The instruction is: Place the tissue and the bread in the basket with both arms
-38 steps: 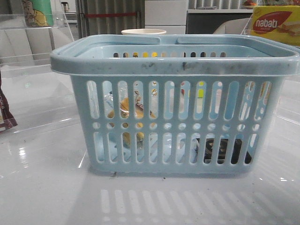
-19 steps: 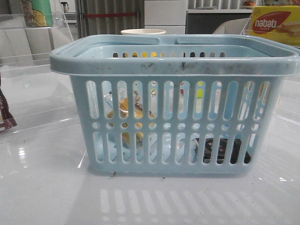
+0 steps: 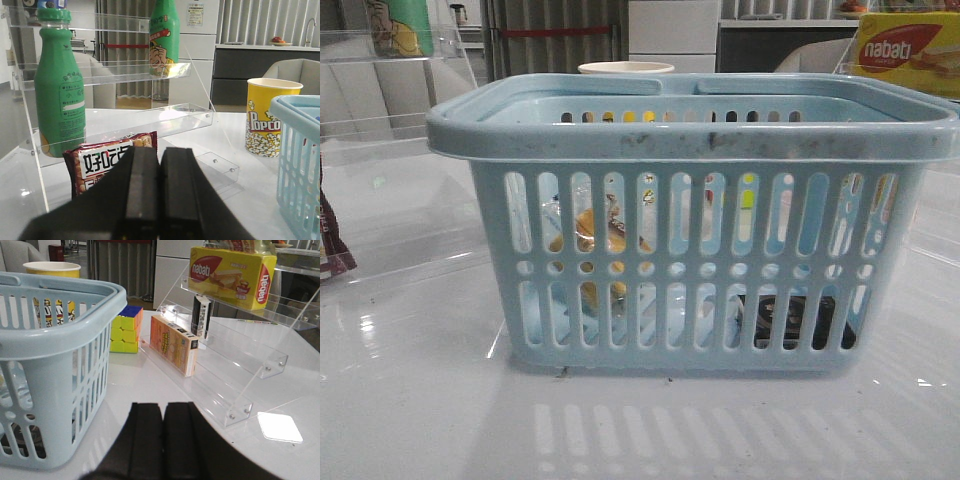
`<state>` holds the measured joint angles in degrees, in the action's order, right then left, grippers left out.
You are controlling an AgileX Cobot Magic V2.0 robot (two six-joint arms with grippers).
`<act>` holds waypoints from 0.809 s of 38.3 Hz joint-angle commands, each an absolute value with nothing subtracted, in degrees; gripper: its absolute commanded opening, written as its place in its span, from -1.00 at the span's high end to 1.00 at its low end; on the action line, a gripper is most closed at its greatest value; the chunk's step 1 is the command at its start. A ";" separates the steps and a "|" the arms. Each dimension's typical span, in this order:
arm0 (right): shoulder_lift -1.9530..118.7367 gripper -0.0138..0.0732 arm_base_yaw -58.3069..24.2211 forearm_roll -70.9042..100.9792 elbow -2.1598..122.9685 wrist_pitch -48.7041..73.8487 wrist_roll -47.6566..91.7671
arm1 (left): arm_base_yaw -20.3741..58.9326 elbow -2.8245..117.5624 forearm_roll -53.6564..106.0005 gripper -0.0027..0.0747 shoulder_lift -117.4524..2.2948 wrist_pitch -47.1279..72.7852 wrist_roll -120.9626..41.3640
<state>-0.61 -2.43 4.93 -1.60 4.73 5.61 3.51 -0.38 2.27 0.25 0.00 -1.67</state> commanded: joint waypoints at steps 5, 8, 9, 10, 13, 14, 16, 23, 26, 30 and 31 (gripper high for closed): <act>-1.70 0.56 -2.04 3.53 -1.32 -5.75 0.57 | 3.59 -0.69 2.65 0.69 1.20 -5.02 -1.21; -1.70 0.56 -2.04 2.80 -1.32 -7.03 0.46 | 3.59 -0.69 2.65 0.69 1.20 -5.02 -1.21; -1.70 0.56 -2.04 2.62 -1.32 -7.14 0.46 | 3.59 -0.69 2.65 0.69 1.20 -5.02 -1.21; -1.70 0.56 -2.04 2.47 -1.32 -7.14 0.46 | 3.59 -0.69 2.65 0.69 1.20 -5.02 -1.21; -1.70 0.56 -2.04 2.41 -1.32 -7.20 0.46 | 3.59 -0.69 2.65 0.69 1.20 -5.02 -1.21; -1.70 0.56 -1.96 2.35 -1.32 -7.25 0.46 | 3.59 -0.69 2.65 0.69 1.20 -5.02 -1.21; -1.70 0.56 -1.50 2.36 -1.32 -7.25 0.46 | 3.59 -0.69 2.65 0.69 1.20 -5.02 -1.21; -1.70 0.56 0.03 2.36 -1.32 -7.19 0.46 | 3.59 -0.69 2.65 0.69 1.20 -5.02 -1.21; -1.70 0.56 0.03 2.36 -1.32 -7.19 0.46 | 3.59 -0.69 2.65 0.69 1.20 -5.02 -1.21; -1.70 0.56 0.03 2.36 -1.32 -7.19 0.46 | 3.59 -0.69 2.65 0.69 1.20 -5.02 -1.21; -1.70 0.56 0.03 2.36 -1.32 -7.19 0.46 | 3.59 -0.69 2.65 0.69 1.20 -5.02 -1.21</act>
<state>-0.61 -0.30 3.05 -1.65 -1.78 0.57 3.51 -0.38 2.27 0.25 0.00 -1.67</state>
